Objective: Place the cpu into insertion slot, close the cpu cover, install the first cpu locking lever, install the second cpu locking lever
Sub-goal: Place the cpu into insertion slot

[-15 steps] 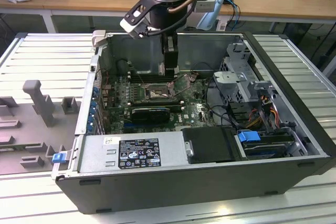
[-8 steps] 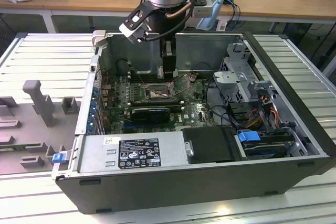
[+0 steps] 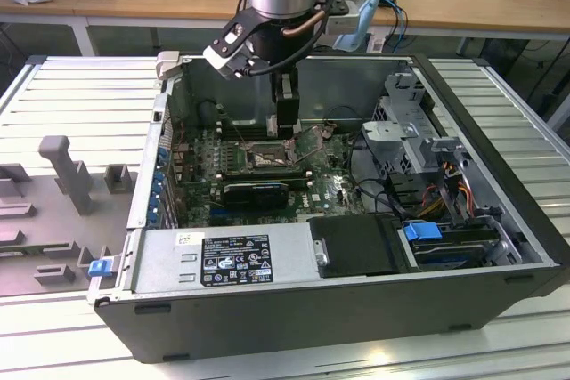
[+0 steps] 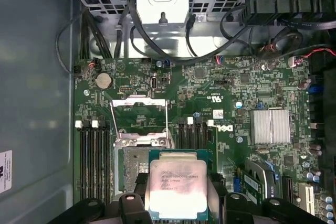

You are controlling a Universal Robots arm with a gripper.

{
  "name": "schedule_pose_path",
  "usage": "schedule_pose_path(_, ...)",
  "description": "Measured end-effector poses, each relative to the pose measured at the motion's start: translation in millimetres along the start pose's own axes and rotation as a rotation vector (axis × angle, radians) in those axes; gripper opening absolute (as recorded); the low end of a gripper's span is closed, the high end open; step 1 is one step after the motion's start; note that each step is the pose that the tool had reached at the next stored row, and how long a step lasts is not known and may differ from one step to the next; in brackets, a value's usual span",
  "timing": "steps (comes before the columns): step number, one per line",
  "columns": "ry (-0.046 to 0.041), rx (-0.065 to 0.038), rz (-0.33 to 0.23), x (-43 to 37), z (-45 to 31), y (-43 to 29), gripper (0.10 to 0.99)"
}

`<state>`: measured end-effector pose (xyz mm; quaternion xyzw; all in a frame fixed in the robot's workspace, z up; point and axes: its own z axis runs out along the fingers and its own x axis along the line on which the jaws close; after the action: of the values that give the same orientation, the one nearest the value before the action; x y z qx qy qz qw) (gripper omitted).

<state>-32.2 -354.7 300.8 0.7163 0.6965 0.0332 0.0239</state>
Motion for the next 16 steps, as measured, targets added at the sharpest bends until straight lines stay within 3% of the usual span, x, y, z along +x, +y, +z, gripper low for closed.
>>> schedule_pose_path(8,0.0,0.0,0.0,-0.2,5.6,-0.5,0.525)
schedule_pose_path(16,0.0021,-0.005,-0.012,-0.4,8.5,-6.0,0.525)
